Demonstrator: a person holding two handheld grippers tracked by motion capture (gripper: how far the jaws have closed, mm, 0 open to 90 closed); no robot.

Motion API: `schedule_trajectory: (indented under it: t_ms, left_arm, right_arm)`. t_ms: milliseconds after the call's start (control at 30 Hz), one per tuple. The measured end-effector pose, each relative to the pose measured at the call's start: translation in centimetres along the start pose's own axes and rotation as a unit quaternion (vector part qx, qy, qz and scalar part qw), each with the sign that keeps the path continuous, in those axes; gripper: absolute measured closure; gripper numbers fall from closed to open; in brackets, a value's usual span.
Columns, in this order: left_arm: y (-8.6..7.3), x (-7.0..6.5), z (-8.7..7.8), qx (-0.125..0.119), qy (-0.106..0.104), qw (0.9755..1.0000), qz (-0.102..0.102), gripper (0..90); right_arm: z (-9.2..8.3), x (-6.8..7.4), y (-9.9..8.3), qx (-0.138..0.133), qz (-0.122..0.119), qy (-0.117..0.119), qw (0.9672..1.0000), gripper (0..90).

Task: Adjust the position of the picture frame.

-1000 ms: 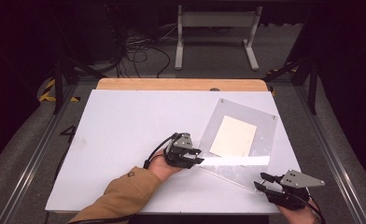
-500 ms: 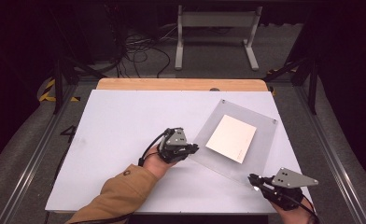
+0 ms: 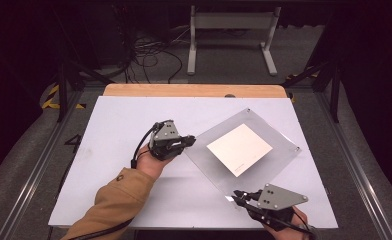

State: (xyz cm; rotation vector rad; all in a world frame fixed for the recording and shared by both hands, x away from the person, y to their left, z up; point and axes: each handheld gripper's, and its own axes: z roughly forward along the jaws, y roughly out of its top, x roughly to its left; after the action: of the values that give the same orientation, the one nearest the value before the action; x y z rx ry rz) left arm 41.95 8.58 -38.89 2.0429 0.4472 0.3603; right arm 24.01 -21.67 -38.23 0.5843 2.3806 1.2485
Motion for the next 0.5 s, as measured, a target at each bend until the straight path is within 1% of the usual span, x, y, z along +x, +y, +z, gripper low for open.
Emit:
schedule_trajectory:
  t_ms: [33, 100, 133, 200, 267, 300, 333, 400, 467, 500]
  left_arm:
    - [0.0, 0.2, 0.0, 0.000, 0.001, 1.0000, -0.006, 84.8]
    - [0.0, 0.9, 0.0, 0.002, 0.011, 0.9999, -0.004, 84.9]
    - [-0.1, 1.1, 0.1, 0.003, 0.011, 0.9999, -0.007, 84.9]
    - [-0.4, 1.9, 0.2, 0.008, 0.020, 0.9997, -0.009, 84.9]
    - [-0.8, 2.5, 0.2, 0.001, 0.024, 0.9995, -0.021, 85.0]
    - [-1.0, 2.8, 0.1, -0.003, 0.026, 0.9994, -0.024, 85.0]
    - [-1.1, 3.1, 0.1, -0.005, 0.028, 0.9993, -0.026, 85.0]
    - [-1.1, 3.7, 0.0, -0.007, 0.033, 0.9990, -0.029, 85.0]
    - [-1.0, 4.3, 0.0, -0.009, 0.039, 0.9989, -0.024, 85.0]
    - [-0.9, 4.4, 0.1, -0.010, 0.043, 0.9987, -0.025, 85.0]
  right_arm:
    - [0.5, 0.2, 0.3, 0.001, -0.003, 0.006, 1.0000, 81.3]
    - [1.4, 0.6, 0.9, 0.002, -0.007, 0.018, 0.9998, 81.3]
    - [1.9, 0.8, 1.3, 0.002, -0.007, 0.026, 0.9996, 81.2]
    - [3.1, 1.2, 2.0, 0.006, -0.007, 0.041, 0.9991, 81.1]
    - [4.0, 1.4, 2.6, 0.011, -0.013, 0.044, 0.9989, 81.1]
    - [4.9, 1.7, 3.4, 0.016, -0.022, 0.044, 0.9987, 81.2]
    - [4.9, 1.7, 3.4, 0.016, -0.022, 0.044, 0.9987, 81.2]
    - [5.8, 2.0, 4.1, 0.015, -0.028, 0.050, 0.9983, 81.1]
    - [6.9, 2.5, 5.1, 0.014, -0.036, 0.058, 0.9976, 81.1]
    - [7.6, 2.9, 5.7, 0.014, -0.041, 0.063, 0.9970, 81.2]
